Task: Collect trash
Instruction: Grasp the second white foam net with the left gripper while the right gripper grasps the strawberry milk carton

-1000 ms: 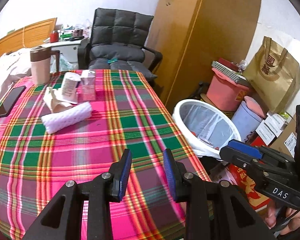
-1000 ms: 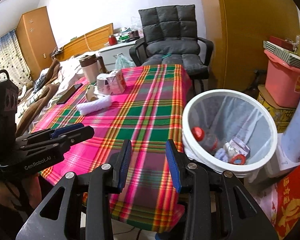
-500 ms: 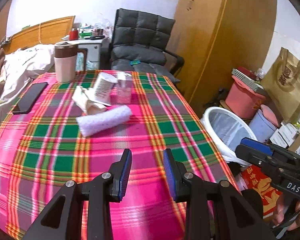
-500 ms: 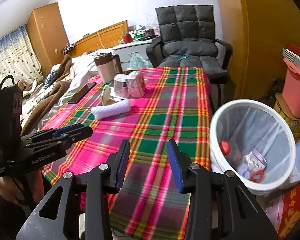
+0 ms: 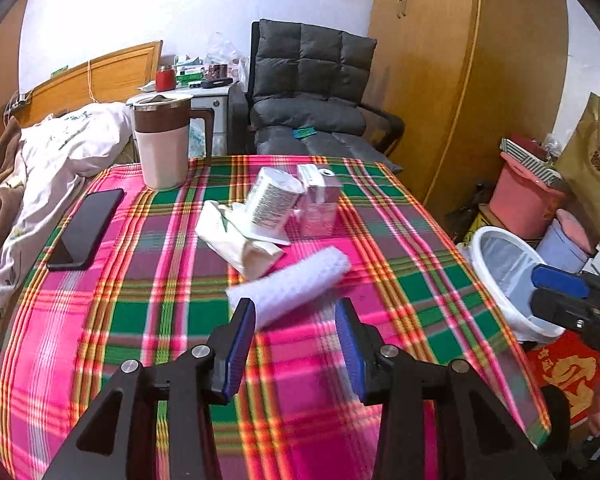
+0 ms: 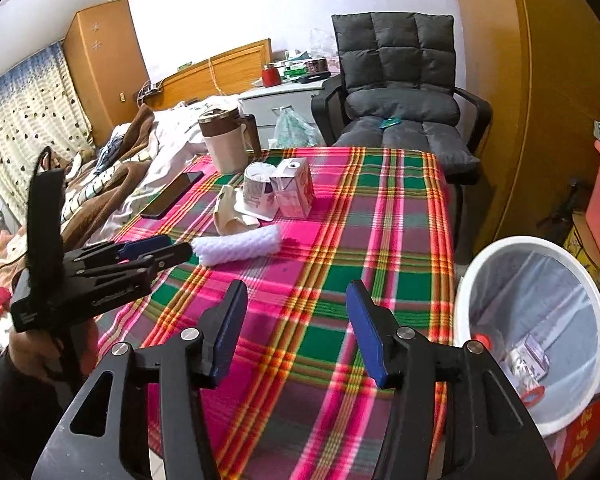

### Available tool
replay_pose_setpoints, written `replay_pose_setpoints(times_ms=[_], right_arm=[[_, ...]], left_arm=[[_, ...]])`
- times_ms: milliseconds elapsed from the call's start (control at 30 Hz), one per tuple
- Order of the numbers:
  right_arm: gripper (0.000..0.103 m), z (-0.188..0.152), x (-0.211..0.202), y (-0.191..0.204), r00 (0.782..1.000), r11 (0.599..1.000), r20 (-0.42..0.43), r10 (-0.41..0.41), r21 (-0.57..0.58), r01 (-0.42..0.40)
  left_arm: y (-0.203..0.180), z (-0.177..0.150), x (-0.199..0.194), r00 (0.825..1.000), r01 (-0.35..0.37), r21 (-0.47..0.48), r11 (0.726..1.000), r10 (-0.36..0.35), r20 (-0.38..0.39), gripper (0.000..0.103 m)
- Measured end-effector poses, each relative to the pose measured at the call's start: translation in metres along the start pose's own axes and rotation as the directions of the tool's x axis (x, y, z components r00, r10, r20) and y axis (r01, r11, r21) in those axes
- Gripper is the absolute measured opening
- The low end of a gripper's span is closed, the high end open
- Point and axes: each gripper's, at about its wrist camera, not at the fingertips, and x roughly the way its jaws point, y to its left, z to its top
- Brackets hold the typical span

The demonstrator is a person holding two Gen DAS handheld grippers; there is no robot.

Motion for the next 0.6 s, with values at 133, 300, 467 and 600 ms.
replay_pose_setpoints(times_ms=[133,300,467,600], right_arm=[[0.054,0.004,0.007,0.0,1.0,1.0,-0.01,0.003,-0.008,-0.003],[0.054,0.006,0.017,-0.004,1.0,1.0,-0.028,0.003,-0.002,-0.003],[0.054,0.007,0.022,-0.007,0.999,1.0,-0.043,-0.004,0.003,0.004],[0.054,0.011,0.026,-0.007,0.999,1.0,-0.049,-0.013,0.002,0.013]], left_arm=[[0.007,0.008,0.019,1.0,0.011,0.03,0.999,-0.01,-0.011,0.053],[0.007,0.014,0.049,0.998,0.029,0.109,0.994,-0.024,-0.052,0.054],[0.007,0.009,0.079,0.991,0.023,0.143,0.989,-0.004,-0.134,0.053],[0.014,0.005,0.078,0.991,-0.008,0.087,0.996,0.019,-0.135,0.04]])
